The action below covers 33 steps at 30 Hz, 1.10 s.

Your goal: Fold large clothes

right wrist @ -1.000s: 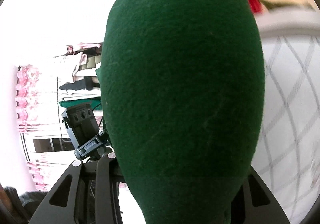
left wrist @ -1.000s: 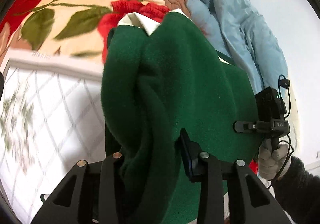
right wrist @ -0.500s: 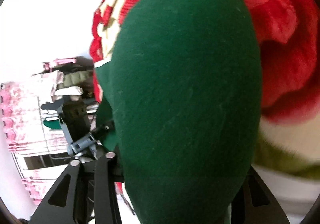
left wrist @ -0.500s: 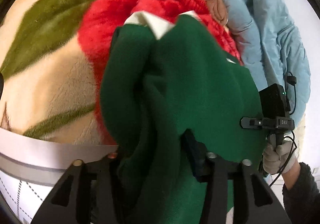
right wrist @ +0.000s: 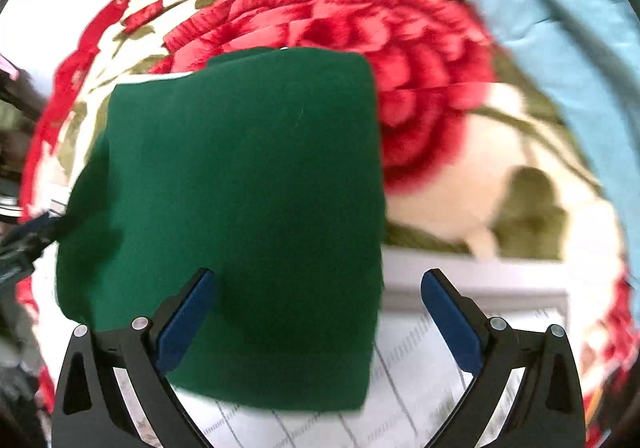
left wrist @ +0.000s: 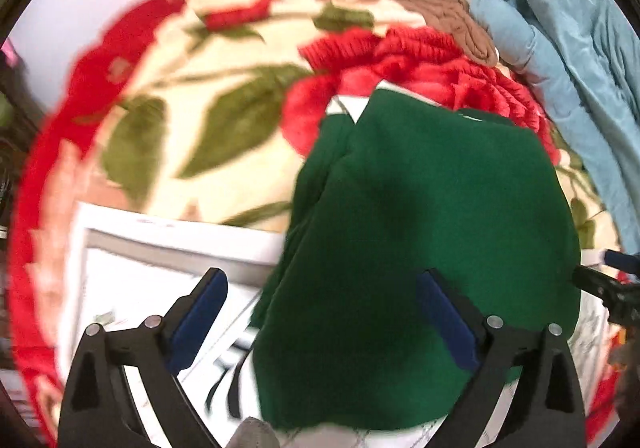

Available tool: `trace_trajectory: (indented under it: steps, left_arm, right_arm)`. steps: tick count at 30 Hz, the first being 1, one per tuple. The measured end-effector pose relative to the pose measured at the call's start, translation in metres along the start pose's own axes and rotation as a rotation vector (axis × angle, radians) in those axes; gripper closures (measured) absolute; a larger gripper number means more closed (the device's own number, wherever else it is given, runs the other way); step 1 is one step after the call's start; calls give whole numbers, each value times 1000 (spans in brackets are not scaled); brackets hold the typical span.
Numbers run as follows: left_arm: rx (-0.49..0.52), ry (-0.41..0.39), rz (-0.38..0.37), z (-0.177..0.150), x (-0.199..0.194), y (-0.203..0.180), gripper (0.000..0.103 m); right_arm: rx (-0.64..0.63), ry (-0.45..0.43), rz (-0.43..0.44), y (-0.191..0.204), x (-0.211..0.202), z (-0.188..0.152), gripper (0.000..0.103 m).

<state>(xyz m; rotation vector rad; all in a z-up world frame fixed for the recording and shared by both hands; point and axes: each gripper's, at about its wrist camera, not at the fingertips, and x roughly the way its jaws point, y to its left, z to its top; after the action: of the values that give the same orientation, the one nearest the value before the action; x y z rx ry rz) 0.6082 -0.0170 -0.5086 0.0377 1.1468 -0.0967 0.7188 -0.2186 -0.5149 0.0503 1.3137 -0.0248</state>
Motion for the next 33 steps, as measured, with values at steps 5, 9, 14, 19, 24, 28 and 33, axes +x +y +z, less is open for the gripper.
trace_trajectory:
  steps: [5, 9, 14, 19, 24, 28, 33]
  left_arm:
    - [-13, -84, 94, -25, -76, -4, 0]
    - [-28, -126, 137, -29, -128, -17, 0]
    - [-29, -158, 115, -40, -202, -31, 0]
    - [-34, -222, 107, -61, -295, -41, 0]
    - [-40, -275, 96, -87, -386, -55, 0]
    - [-43, -330, 97, -109, -445, -65, 0]
    - [-48, -365, 88, -133, -498, -77, 0]
  right_arm:
    - [22, -79, -92, -16, -79, -89, 0]
    - [47, -140, -142, -13, -156, -130, 0]
    - [62, -211, -190, -13, -254, -170, 0]
    - [80, -285, -204, -20, -354, -211, 0]
    - [75, -347, -203, -27, -446, -261, 0]
    - [58, -391, -199, -33, -506, -300, 0]
    - [49, -460, -202, -37, -578, -349, 0]
